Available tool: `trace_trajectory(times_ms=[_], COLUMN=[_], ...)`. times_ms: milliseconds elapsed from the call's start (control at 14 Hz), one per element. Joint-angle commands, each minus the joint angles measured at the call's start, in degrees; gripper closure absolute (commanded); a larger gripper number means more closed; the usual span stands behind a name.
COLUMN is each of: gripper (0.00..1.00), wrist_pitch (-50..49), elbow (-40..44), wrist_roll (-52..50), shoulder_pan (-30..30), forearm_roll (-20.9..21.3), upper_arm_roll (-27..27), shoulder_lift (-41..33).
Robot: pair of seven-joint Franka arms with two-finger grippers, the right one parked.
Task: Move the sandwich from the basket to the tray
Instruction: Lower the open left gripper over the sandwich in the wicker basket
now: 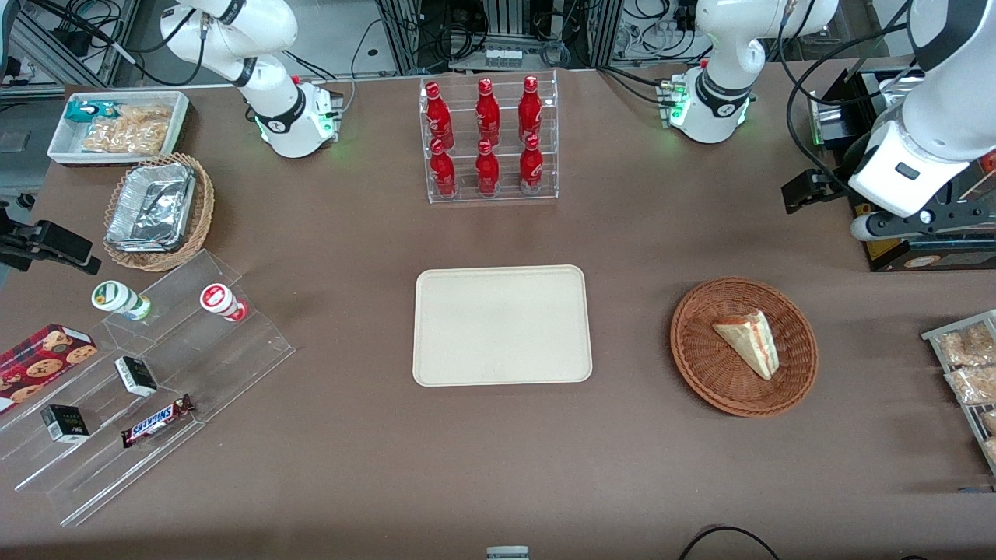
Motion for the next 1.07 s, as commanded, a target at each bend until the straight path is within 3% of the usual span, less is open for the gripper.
trace_trajectory(times_ms=[0, 500, 1000], gripper=[0.0, 0.0, 0.0], wrist_pitch=[0.11, 2.21, 24.95], elbow=[1.72, 0.58, -16.02], wrist_roll=[0.93, 0.84, 0.75], shoulder_pan=[0.34, 0.69, 2.28], forearm_roll=[1.76, 2.22, 2.4], upper_arm_roll=[-0.37, -0.29, -0.02], shoulder_lift=[1.08, 8.53, 9.51])
